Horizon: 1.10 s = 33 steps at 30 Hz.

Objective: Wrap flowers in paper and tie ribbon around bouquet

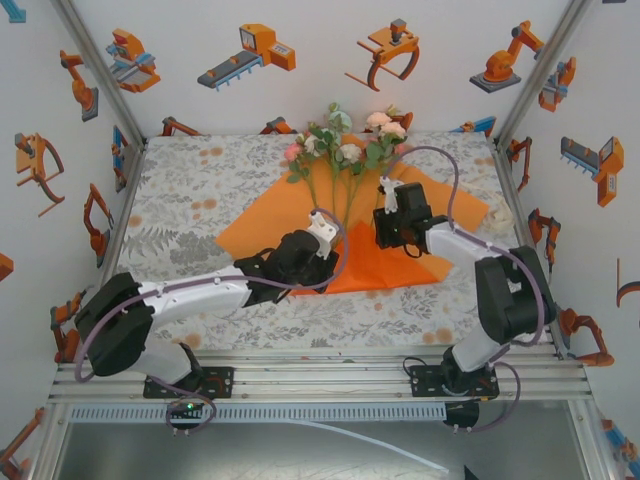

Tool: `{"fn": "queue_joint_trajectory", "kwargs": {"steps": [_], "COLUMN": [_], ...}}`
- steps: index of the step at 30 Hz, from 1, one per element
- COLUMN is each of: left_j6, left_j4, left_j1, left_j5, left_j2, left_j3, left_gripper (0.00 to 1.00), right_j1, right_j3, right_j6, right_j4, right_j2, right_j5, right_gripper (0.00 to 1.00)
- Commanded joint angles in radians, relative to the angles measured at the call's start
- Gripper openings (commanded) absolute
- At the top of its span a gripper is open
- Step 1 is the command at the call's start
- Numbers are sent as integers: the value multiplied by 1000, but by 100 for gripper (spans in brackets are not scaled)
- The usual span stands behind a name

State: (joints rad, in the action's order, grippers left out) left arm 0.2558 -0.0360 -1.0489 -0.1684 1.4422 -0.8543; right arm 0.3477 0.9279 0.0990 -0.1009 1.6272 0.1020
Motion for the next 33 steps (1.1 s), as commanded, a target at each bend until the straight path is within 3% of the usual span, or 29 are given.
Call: {"fn": "queue_joint_trajectory", "kwargs": {"steps": [1, 5, 11, 15, 18, 20, 26, 31, 33], "left_j6": [105, 153, 154, 191, 198, 197, 230, 162, 115], "left_j4": [107, 95, 41, 9, -23, -34, -41, -21, -25], "left_j1": [-43, -49, -9, 21, 30, 35, 40, 35, 35], "left_j5": [-24, -53, -51, -44, -53, -62, -72, -70, 1], "left_j2": [-3, 111, 264, 294, 301, 314, 330, 263, 212], "left_j3": [-51, -86, -113, -98, -78, -74, -62, -36, -18], "left_gripper": [48, 41, 27, 26, 26, 26, 26, 30, 32], "right_j1": [-8, -11, -12, -11, 14, 51, 109, 107, 101], "right_j3": [44, 82, 137, 66, -86, -158, -243, -251, -262], "right_j6": [69, 101, 210, 428, 619, 705, 785, 747, 745], "right_j4": [-54, -94, -262, -322, -192, -116, -10, -101, -125], "right_j2": [43, 54, -86, -250, -337, -355, -273, -201, -194], "right_j5": [-55, -91, -110, 57, 244, 275, 220, 98, 49], "right_gripper": [43, 44, 51, 53, 52, 52, 51, 50, 49]}}
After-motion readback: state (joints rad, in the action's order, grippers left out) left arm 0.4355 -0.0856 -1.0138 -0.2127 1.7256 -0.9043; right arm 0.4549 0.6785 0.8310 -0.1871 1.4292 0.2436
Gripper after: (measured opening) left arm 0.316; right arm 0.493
